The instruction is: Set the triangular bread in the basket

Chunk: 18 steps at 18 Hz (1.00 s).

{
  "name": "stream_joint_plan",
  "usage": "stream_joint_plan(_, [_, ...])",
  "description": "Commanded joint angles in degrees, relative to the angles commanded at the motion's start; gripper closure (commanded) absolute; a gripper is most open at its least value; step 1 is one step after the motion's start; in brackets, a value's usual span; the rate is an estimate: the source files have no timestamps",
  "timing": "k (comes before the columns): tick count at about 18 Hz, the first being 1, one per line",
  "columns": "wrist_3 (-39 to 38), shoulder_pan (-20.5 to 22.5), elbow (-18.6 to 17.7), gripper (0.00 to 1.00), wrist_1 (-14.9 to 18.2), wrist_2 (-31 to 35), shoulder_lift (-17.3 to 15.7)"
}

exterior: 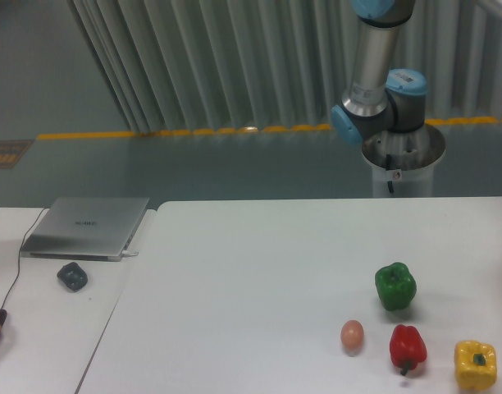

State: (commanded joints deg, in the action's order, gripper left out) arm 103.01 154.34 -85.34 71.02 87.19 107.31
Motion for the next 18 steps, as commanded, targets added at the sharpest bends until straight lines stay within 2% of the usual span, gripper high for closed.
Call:
stream_joint_plan(4, [0.0,-0.97,-0.09,0.0,2.46,0.09,-0.09])
stream_joint_plan(9, [-0.09,-2.29,-0.44,0.0,7.73,0.18,-1.32])
stream_joint_plan(18, [-0.53,-2.38,-1.14,0.0,7.91,0.09,-1.85])
